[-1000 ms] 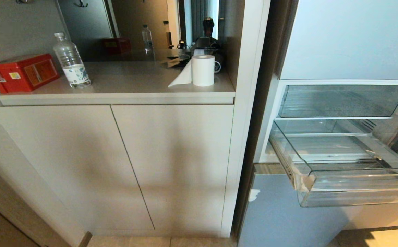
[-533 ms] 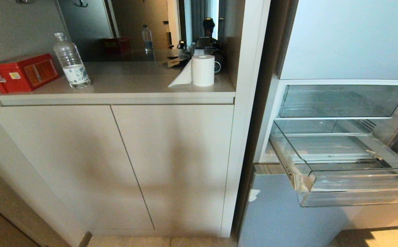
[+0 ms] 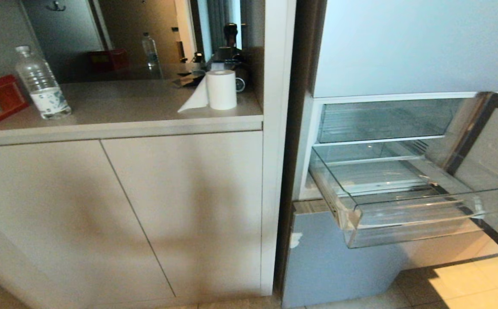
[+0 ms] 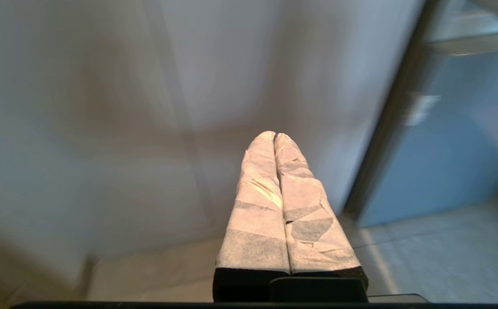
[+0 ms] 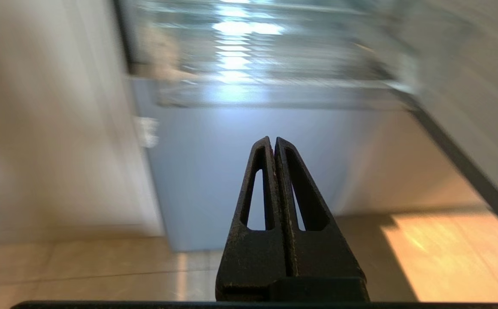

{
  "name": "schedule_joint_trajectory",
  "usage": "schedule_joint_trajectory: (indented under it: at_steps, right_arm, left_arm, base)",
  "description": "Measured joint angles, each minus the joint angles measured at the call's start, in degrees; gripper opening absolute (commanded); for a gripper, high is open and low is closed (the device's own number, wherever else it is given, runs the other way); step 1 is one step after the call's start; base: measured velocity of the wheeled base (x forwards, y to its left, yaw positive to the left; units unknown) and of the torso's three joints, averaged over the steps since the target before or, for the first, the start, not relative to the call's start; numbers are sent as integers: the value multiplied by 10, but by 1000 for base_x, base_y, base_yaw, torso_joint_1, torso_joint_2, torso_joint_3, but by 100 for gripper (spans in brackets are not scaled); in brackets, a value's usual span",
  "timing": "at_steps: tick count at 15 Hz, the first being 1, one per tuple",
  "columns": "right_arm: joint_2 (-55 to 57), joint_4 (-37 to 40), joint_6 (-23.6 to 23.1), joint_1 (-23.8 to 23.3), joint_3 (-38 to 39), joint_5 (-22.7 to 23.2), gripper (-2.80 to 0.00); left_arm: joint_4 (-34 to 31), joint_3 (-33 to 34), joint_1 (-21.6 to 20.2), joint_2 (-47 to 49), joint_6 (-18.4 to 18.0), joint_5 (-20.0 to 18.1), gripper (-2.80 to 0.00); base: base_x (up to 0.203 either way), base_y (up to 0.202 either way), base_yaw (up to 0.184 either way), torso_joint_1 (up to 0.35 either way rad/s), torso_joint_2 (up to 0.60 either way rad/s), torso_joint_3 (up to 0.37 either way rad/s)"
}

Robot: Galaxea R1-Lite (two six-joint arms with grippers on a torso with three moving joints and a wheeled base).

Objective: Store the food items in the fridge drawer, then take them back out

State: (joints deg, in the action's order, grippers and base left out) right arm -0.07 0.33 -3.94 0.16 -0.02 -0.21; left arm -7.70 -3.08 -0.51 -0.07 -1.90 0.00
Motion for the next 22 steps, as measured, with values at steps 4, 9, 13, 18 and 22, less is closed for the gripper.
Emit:
schedule_joint_trajectory:
  at_steps: [4, 9, 13, 18, 22]
  right_arm:
    - [0, 1, 1, 0, 0, 0, -280]
    - [0, 1, 1, 0, 0, 1, -280]
    - [1, 0, -5, 0, 0, 5, -280]
    - [138, -29, 44, -34, -60, -22, -280]
    - [355, -66, 134, -241, -167, -19, 0]
  left_arm:
    - [0, 0, 0, 0, 0, 0, -280]
    - [0, 0, 0, 0, 0, 0, -280]
    - [0, 0, 0, 0, 0, 0, -280]
    - [0, 0, 0, 0, 0, 0, -280]
    - [0, 0, 0, 0, 0, 0, -280]
  base:
    - [-1, 8, -175, 1, 3, 1]
    - [0, 7, -175, 2, 1, 1]
    - [2, 3, -56, 1, 4, 0]
    - [0, 0, 0, 0, 0, 0]
    - [0, 0, 0, 0, 0, 0]
